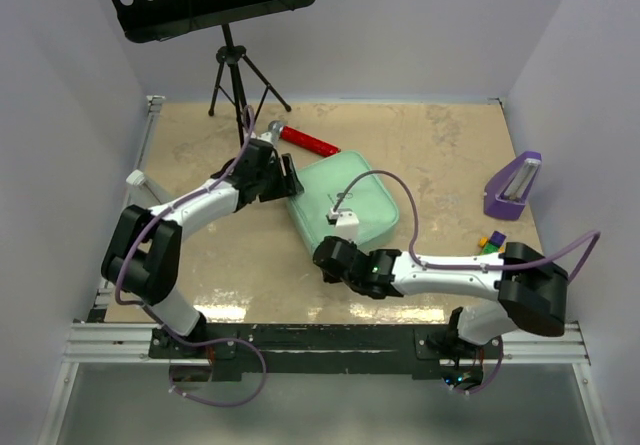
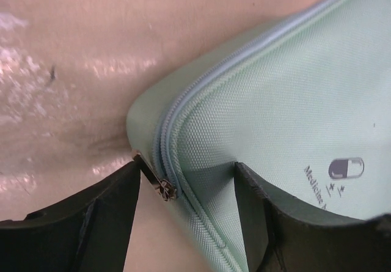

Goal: Organize the medicine kit

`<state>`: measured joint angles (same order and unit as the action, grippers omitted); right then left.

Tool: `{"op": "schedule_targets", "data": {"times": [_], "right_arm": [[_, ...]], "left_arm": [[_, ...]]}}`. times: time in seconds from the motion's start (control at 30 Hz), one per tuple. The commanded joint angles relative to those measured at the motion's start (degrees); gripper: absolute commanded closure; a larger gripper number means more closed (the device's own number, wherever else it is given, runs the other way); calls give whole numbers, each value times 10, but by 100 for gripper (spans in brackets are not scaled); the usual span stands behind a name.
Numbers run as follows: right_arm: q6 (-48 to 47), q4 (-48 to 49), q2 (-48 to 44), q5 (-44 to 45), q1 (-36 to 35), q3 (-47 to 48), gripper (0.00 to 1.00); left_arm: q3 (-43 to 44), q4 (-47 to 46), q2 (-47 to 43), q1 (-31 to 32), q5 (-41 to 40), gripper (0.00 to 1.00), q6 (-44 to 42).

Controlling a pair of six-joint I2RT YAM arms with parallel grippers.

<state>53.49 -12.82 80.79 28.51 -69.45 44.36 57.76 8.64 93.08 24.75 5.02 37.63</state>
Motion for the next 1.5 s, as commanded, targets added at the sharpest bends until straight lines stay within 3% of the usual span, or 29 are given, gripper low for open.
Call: {"op": "schedule_targets", "data": {"times": [0.0,0.1,0.37,0.63,0.73,0.97,1.17,1.47], "right_arm": [[-57,-43,70,-21,-11,60,100],[-87,-35,117,-14,1,101,100],[-137,9,156,-40,43,147,100],[-139,3,153,-29,43,133,100],[-133,3,150,-29,45,127,100],[-128,-6,130,-20,45,123,100],[-110,-19,97,-11,45,79,100],[-34,-49,5,-10,46,-8,100]], "left_arm": [[90,8,18,-18,-71,32,-52],[99,73,-4,-18,-86,26,-39],[-162,-35,-208,8,-7,22,81],[-173,-116,-177,73,3,22,111],[-165,-108,-163,90,-21,23,102],[-174,-22,-128,91,-80,40,88],[-162,-5,-100,85,-113,64,61],[-136,-20,-55,56,-95,85,3]]}}
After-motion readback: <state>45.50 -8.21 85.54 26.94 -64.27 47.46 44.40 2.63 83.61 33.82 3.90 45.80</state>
